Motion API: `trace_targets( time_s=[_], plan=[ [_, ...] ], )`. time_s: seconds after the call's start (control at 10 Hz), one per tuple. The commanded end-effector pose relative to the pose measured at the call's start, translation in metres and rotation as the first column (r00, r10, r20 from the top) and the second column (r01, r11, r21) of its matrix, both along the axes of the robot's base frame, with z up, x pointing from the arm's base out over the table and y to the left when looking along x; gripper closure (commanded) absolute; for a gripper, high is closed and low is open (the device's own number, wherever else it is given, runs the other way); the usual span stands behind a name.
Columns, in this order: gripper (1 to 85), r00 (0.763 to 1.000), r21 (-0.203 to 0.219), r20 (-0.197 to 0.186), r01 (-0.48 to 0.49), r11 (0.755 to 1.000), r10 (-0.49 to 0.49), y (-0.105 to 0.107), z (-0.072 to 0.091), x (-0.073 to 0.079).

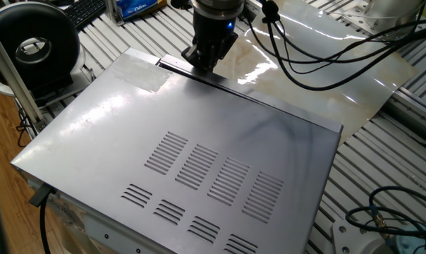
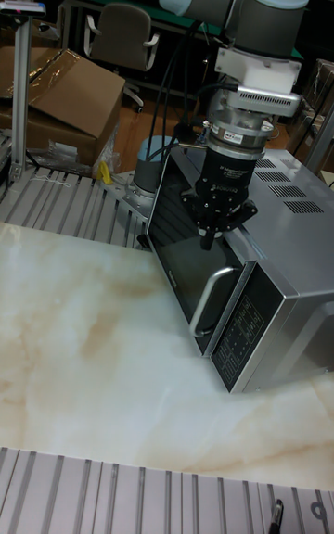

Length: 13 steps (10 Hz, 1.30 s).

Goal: Close the microwave door

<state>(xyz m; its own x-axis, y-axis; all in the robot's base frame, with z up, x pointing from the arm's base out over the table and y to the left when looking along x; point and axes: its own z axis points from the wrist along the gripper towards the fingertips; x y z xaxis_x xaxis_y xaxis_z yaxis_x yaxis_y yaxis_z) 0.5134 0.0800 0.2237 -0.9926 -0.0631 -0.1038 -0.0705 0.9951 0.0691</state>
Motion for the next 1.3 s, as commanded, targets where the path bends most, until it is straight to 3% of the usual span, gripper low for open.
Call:
trace_targets(
  time_s=[0.0, 0.2, 0.7, 1.2],
  plan=[
    [84.7, 0.992, 0.019, -0.004, -0.129, 0.992, 0.129, 0.007, 0.002, -0.004],
    [84.7, 0.983, -0.001, -0.013, -0.181, 0.984, 0.181, 0.003, 0.001, -0.007],
    [84.7, 0.975, 0.005, -0.016, -0.22, 0.975, 0.22, -0.001, -0.001, -0.011],
    [84.7, 0.985, 0.023, -0.027, -0.17, 0.985, 0.17, 0.014, 0.005, -0.015]
  ],
)
